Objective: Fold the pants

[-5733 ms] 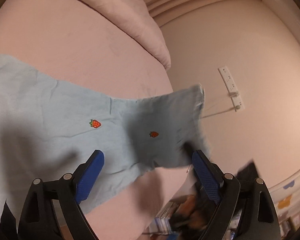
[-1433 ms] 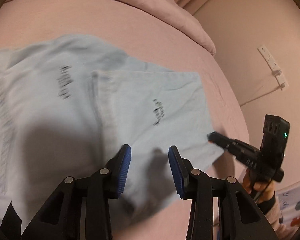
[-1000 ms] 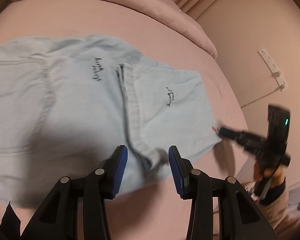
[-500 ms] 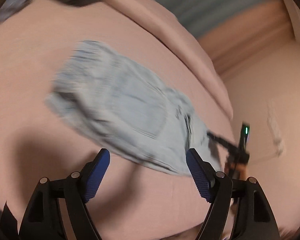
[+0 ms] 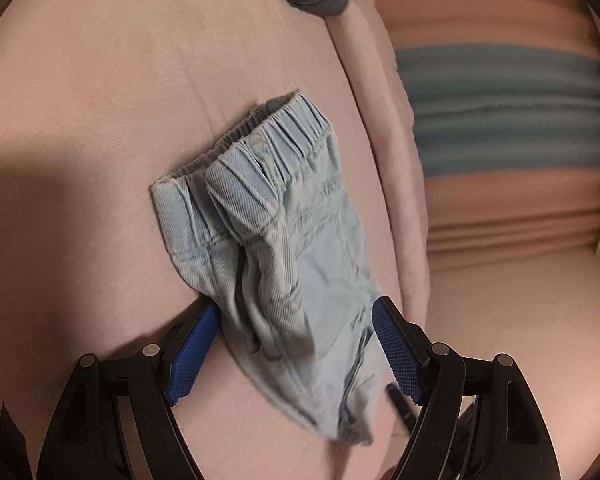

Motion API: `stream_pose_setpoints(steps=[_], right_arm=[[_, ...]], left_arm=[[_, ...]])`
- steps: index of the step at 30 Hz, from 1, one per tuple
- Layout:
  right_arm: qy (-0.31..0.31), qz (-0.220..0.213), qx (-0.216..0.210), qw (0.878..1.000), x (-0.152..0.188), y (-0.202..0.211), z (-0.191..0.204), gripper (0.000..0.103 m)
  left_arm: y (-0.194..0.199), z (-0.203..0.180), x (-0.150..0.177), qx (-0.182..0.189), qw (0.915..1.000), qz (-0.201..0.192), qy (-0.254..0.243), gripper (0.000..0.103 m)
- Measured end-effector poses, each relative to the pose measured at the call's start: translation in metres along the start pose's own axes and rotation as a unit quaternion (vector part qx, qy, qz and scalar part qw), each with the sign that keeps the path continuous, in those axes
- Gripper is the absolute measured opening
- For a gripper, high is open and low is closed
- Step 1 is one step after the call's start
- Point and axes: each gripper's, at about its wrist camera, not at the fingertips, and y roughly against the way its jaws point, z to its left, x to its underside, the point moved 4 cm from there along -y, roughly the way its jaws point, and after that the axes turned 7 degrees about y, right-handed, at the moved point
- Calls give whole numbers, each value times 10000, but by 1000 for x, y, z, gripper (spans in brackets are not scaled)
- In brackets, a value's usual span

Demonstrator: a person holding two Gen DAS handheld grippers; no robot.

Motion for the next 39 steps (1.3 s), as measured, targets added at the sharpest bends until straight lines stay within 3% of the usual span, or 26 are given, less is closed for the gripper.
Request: stream_pose_setpoints(steps=[3,4,5,7,10,13,15,19,21,23,24,27,28,29,31,33,35,36,37,39], right_arm=[[189,142,-202,9995,-1,-15,26,46],[232,158,-235,9993,1,-17,31,46],[277,176,-255,9991,0,-20,36,46],[328,263,-287,9987,6,-24,43,46],[312,308,-313,9985,12,-21,47,46],[203,334,-306,9988,18,-17,41,46],[12,276,-358,9990,17,-15,34,46],[-713,-33,-940,9930,11,1,13,48],[-1170,-228,-1330,9839,8,11,0,48],[-1731,-490,-1663,9695,7,23,-21,51],[-2015,-611,-1811,9606,9,27,-31,56],[-3013,-968,-2412,9174,22,30,-65,68],[-3353,-1037,-2687,8970,29,26,-76,70],[-3678,-1033,-2895,8776,36,19,-85,71],[-4403,-984,-3370,8264,56,0,-98,74],[-4728,-859,-3324,8116,71,-9,-102,75],[-4819,-815,-3326,8065,78,-13,-101,74],[-4824,-822,-3346,8054,79,-12,-99,74],[-4799,-785,-3325,8081,79,-12,-98,74],[-4636,-526,-3109,8280,75,-13,-92,74]], left_arm=[[-5,0,-4,118,9996,-122,239,77],[-3,3,-5,89,9996,-162,236,65],[-3,4,-5,-32,9996,-189,188,46],[-10,1,-1,-240,9994,-240,-5,22],[-10,-10,3,-397,9976,-338,-454,18],[-13,-44,14,-718,9853,-531,-1457,17],[-15,-76,31,-862,9659,-658,-2352,17],[-36,-137,86,-861,9126,-622,-3948,17],[-52,-155,114,-827,8876,-472,-4507,17],[-75,-166,152,-829,8552,-159,-5114,17],[-87,-168,160,-841,8473,-63,-5244,17],[-125,-157,198,-995,8154,508,-5681,17],[-135,-151,205,-1113,8090,671,-5733,19],[-148,-141,212,-1308,8002,890,-5784,27],[-158,-128,218,-1518,7902,1153,-5824,43],[-151,-124,221,-1452,7868,1201,-5877,58],[-132,-124,217,-1250,7947,1230,-5811,80],[-126,-123,213,-1199,7994,1214,-5760,83],[-116,-123,206,-1088,8099,1188,-5640,83],[-100,-123,191,-946,8336,1169,-5316,84]])
